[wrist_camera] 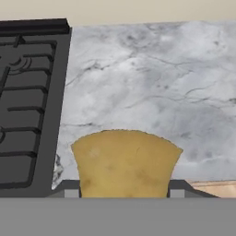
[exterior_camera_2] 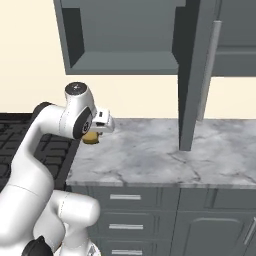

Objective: Pick up the sponge and bar soap from the sink, and place them back in the cabinet, and close the cabinet door.

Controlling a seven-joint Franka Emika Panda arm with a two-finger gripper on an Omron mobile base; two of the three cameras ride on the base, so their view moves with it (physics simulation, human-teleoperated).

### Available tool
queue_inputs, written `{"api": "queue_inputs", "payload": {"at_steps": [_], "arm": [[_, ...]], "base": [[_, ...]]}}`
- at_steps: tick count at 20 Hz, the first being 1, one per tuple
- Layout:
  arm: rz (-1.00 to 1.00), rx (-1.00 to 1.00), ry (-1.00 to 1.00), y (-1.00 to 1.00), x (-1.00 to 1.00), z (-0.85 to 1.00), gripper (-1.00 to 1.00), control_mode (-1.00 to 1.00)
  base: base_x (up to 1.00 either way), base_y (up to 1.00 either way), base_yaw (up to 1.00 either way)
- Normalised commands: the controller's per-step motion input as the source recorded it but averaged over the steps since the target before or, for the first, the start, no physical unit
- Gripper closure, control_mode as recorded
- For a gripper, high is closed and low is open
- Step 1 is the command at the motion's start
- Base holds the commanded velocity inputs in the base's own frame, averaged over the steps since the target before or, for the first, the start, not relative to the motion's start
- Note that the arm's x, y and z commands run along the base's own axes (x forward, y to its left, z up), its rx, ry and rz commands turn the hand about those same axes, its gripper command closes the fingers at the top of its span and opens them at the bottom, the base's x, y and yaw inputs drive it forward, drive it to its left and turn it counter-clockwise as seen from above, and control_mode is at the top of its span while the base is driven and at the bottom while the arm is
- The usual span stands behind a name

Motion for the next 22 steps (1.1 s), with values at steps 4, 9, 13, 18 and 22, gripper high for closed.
{"api": "queue_inputs", "payload": {"at_steps": [4, 9, 13, 18, 22], "arm": [[0.00, 0.00, 0.00, 0.00, 0.00, 0.00, 1.00, 1.00], [0.00, 0.00, 0.00, 0.00, 0.00, 0.00, 1.00, 1.00], [0.00, 0.00, 0.00, 0.00, 0.00, 0.00, 1.00, 1.00], [0.00, 0.00, 0.00, 0.00, 0.00, 0.00, 1.00, 1.00], [0.00, 0.00, 0.00, 0.00, 0.00, 0.00, 1.00, 1.00]], "base": [[0.44, -0.16, 0.15], [0.24, -0.33, 0.17], [0.00, -0.39, 0.12], [0.04, -0.38, 0.09], [0.12, -0.36, 0.10]]}}
